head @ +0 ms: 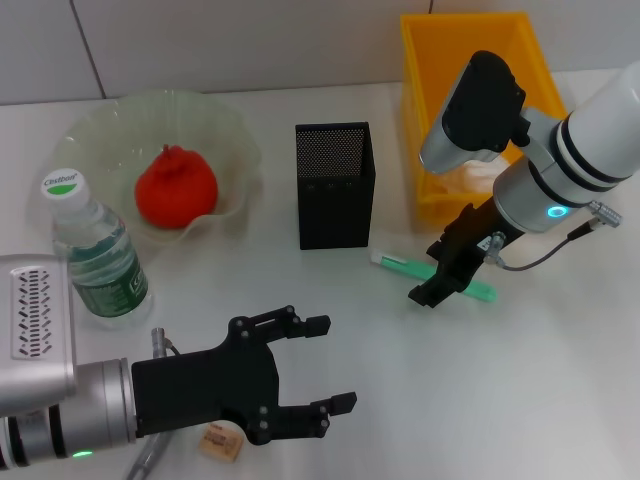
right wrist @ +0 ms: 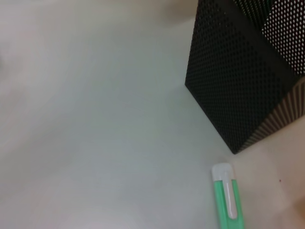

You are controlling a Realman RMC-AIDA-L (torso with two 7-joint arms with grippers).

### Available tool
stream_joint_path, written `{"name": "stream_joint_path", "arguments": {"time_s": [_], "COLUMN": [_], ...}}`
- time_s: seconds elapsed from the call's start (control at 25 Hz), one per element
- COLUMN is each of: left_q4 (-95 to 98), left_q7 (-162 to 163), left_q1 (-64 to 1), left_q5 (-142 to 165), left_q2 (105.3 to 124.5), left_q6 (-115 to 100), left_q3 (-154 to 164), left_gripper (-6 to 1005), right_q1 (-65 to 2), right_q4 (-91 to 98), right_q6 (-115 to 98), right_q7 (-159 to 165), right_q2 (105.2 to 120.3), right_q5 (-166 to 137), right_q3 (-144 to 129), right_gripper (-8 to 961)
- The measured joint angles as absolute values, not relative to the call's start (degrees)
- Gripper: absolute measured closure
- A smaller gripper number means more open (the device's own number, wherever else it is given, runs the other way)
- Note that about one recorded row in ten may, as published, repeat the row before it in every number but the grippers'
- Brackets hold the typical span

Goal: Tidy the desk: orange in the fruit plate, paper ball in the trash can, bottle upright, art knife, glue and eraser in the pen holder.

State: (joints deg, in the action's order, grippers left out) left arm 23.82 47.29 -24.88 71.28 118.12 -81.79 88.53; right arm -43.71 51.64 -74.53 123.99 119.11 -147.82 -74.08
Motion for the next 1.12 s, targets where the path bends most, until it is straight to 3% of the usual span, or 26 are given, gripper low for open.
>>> {"name": "stream_joint_path", "arguments": {"time_s": [0.24, 0.88, 1.12], "left_q4": [23.82, 23.90, 24.13], "left_q7": [47.29, 47.37, 47.37], "left_q1": [-24.88, -24.93, -24.96], "left_q5": [71.28, 71.28, 71.28], "left_q2": [118.07, 118.03, 118.03], "left_q6": [-81.75, -81.74, -81.74], "left_q3": [88.50, 88.45, 88.56], "left_gripper": [205, 208, 208], "right_q1": [-43.87, -43.85, -43.85], "right_q4": [51.76, 51.34, 51.17], "right_q6": [-74.41, -73.82, -73.38], "right_q7": [124.29, 124.54, 124.66], "right_q2": [119.09, 119.09, 119.09], "right_q5": [-147.88, -148.01, -148.01], "right_q3": [-73.91, -73.82, -73.82], "right_gripper": [248, 515, 537]}}
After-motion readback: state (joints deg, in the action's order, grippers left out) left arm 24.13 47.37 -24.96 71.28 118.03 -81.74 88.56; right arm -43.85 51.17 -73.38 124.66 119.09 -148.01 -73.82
